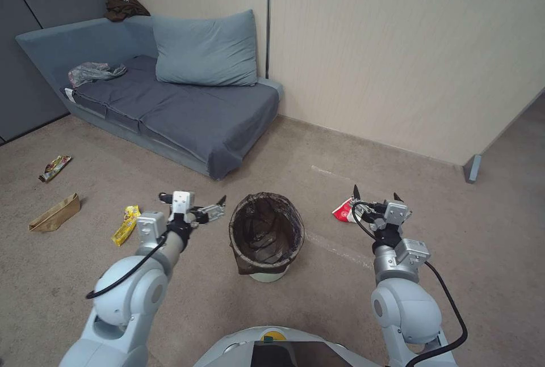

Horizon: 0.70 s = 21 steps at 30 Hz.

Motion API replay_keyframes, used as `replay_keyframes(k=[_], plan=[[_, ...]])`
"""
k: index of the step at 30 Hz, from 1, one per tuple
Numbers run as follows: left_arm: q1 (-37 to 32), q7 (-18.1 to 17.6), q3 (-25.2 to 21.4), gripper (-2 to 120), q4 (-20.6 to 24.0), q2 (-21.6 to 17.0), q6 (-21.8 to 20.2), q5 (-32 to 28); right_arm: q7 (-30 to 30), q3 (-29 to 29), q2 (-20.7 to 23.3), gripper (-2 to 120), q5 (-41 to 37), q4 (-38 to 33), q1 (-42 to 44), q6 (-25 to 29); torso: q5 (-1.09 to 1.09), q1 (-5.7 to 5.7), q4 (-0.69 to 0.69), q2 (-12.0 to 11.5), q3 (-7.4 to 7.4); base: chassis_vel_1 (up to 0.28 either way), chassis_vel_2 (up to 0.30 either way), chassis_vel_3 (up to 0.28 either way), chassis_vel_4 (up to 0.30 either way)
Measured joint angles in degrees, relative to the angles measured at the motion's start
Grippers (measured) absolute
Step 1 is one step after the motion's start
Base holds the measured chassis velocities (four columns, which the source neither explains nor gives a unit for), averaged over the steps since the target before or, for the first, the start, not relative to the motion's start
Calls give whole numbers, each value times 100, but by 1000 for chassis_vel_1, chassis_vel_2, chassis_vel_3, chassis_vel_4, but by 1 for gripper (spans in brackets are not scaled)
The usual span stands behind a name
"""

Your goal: Pick up the trash bin, then pick up the garbage from the floor and place it into the trash bin.

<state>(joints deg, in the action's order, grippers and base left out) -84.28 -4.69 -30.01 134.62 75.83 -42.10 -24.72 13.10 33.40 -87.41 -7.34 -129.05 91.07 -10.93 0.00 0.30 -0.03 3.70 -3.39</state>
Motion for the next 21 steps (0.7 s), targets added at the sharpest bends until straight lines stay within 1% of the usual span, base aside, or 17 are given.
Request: replay_keyframes(k=[1, 3, 4, 6, 7, 8, 10, 11, 12, 14, 21], plan=[[26, -76, 79, 100, -48, -6, -1, -19, 8, 2, -1, 100, 1, 0, 6, 0, 0, 0, 1, 0, 0, 0, 0, 0, 0], [139, -475, 409, 100, -267, -24, -1, -94, 25, 19, -1, 100, 4, 0, 24, 4, 0, 0, 0, 0, 0, 0, 0, 0, 0], [139, -475, 409, 100, -267, -24, -1, -94, 25, 19, -1, 100, 4, 0, 24, 4, 0, 0, 0, 0, 0, 0, 0, 0, 0], [202, -743, 609, 100, -408, -22, -2, -117, 34, 26, -6, 100, 6, 1, 30, 5, 0, 1, 0, 0, 0, 0, 0, 0, 0], [251, -944, 775, 100, -546, 6, -3, -77, 52, 27, -19, 100, 11, 6, 32, 6, 1, 1, 0, 0, 0, 0, 0, 0, 0], [251, -944, 775, 100, -546, 6, -3, -77, 52, 27, -19, 100, 11, 6, 32, 6, 1, 1, 0, 0, 0, 0, 0, 0, 0], [272, -1088, 903, 100, -633, 30, -3, -75, 59, 23, -25, 100, 15, 10, 37, 6, 1, 1, 1, 0, 0, 0, 0, 0, 0], [272, -1088, 903, 100, -633, 30, -3, -75, 59, 23, -25, 100, 15, 10, 37, 6, 1, 1, 1, 0, 0, 0, 0, 0, 0], [297, -1273, 1037, 100, -714, 41, -3, -199, 60, 17, -26, 100, 27, 15, 41, 6, 0, 1, 1, 0, 0, 0, 0, 0, 0], [335, -1470, 1183, 100, -847, 38, -7, -519, 67, 7, -28, 100, 54, 32, 42, 6, 1, 1, 0, 0, 0, 0, 0, 0, 0], [363, -1563, 1361, 100, -1089, 41, -11, -607, 83, -25, -41, 100, 91, 45, 63, 5, 1, 1, 0, 0, 0, 0, 0, 0, 0]])
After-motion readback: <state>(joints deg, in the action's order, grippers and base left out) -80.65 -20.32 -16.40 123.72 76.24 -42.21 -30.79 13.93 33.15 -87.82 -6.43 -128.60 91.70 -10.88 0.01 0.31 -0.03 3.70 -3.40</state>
